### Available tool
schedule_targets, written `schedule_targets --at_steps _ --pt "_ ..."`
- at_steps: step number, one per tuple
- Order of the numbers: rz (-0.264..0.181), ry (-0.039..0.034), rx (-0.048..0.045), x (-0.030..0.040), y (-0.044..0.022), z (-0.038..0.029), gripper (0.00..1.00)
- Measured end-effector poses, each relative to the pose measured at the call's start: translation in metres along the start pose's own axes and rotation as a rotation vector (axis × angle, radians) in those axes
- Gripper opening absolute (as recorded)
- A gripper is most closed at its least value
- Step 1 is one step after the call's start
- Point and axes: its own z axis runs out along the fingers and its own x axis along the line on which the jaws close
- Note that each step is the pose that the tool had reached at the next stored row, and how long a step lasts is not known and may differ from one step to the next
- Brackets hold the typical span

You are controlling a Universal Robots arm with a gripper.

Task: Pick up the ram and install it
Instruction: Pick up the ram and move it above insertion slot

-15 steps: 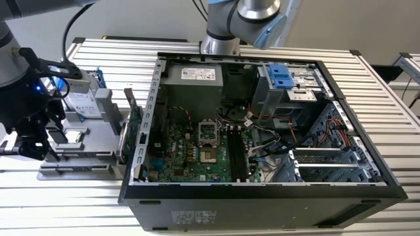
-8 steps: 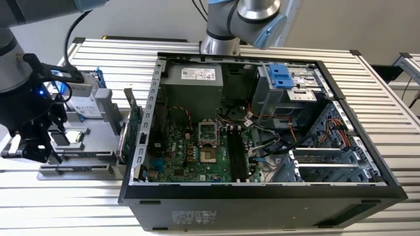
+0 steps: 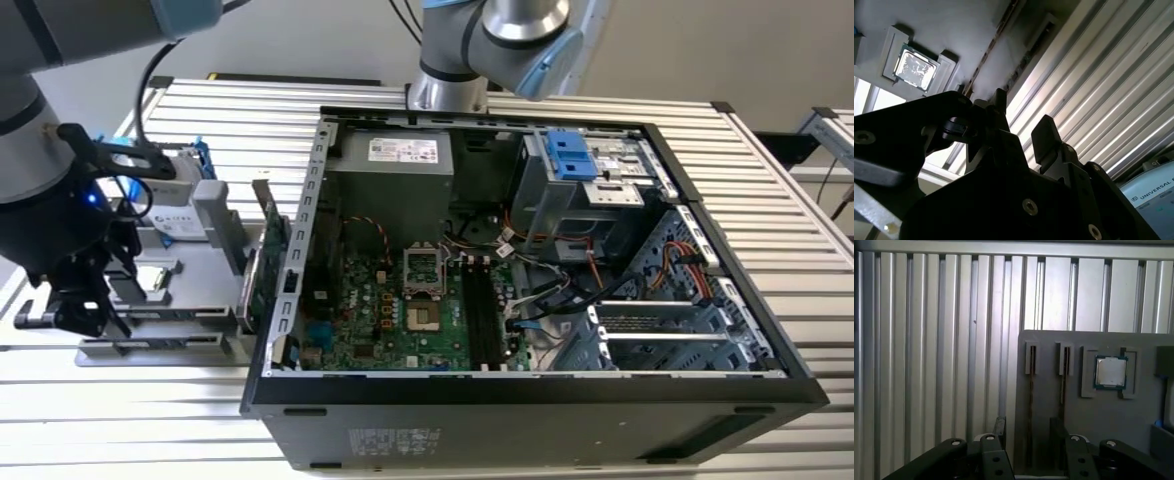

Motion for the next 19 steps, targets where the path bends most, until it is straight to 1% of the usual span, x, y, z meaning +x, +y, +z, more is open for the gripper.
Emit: schedule_targets --at_steps 8,19 --pt "-0.015 0.0001 0.0006 -0.001 -0.0001 0.0109 1.0" --pt "-0.015 0.0001 0.0006 -0.0071 -0.0005 0.0236 1.0"
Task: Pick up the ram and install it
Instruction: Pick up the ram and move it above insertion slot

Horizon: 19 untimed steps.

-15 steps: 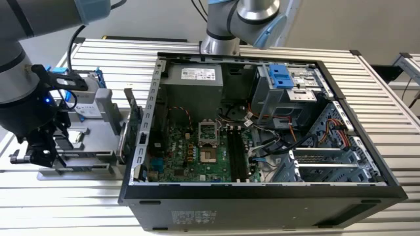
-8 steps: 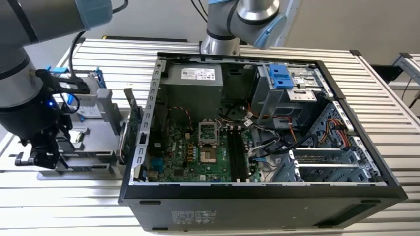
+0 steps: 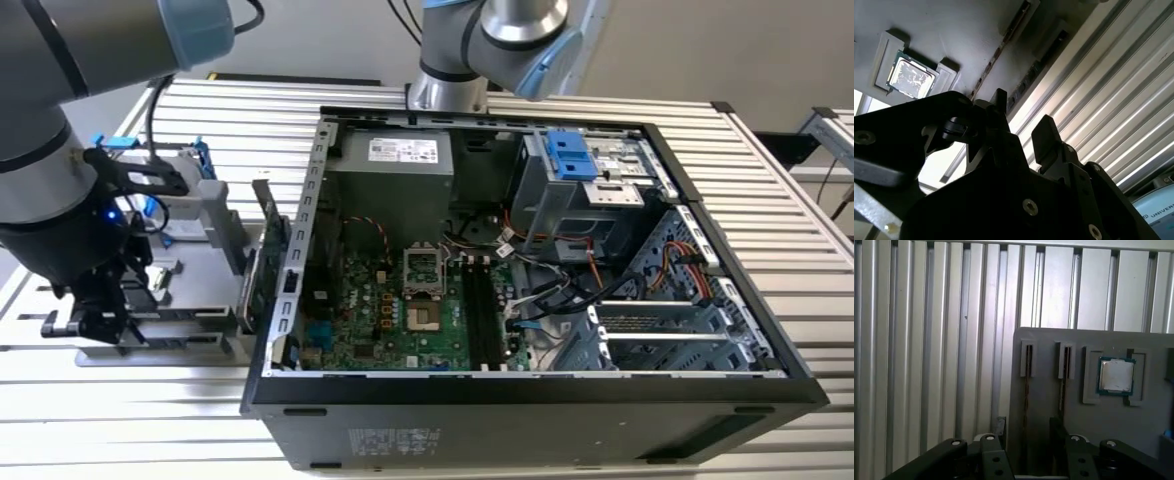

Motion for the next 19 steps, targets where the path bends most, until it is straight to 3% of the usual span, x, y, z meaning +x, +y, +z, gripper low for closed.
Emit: schedule_targets --at_steps 19 --pt "0.0 0.0001 -0.0001 -0.0016 -0.0002 0.0235 1.0"
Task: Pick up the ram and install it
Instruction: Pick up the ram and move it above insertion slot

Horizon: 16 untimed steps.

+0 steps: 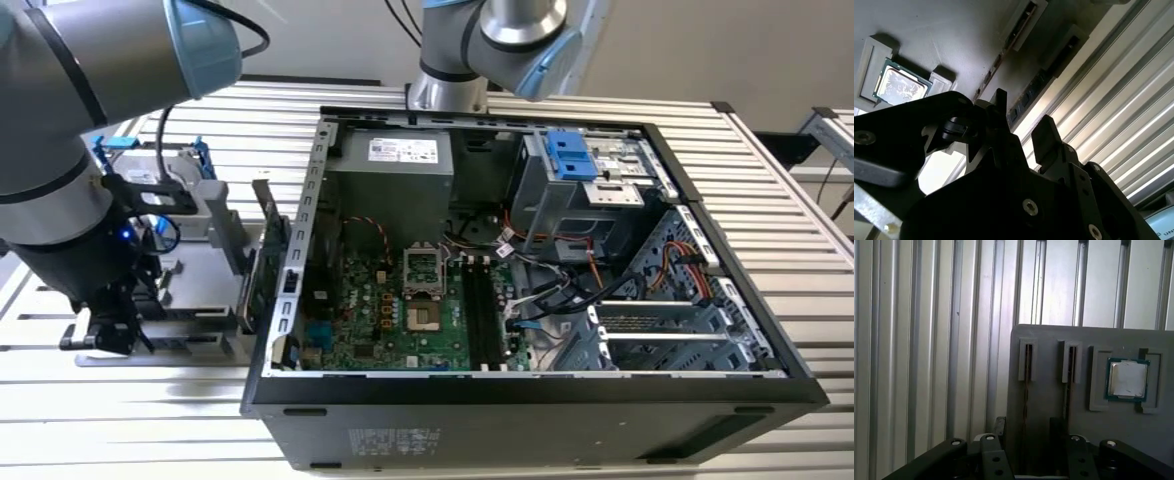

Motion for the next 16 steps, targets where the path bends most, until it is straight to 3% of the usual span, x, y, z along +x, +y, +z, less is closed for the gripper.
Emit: schedule_targets --at_steps 16 --pt "0.0 0.0 0.0 0.0058 0.0002 0.0116 1.0"
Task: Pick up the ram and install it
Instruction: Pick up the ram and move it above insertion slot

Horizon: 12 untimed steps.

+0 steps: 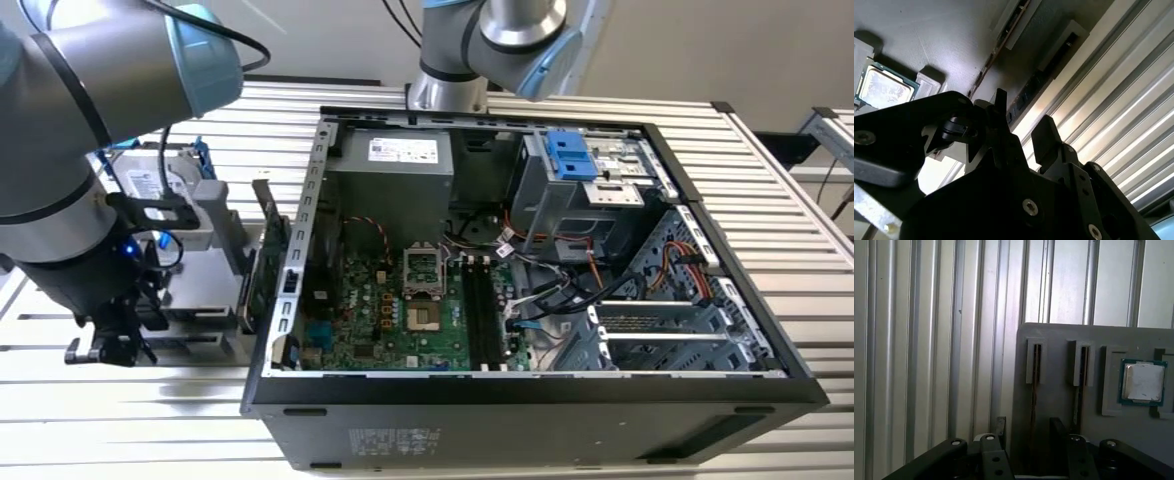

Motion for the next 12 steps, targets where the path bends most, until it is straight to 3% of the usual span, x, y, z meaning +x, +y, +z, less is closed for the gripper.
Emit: schedule_targets --at_steps 12 --pt "0.0 -0.0002 0.0 -0.0001 -0.0001 0.0052 1.0"
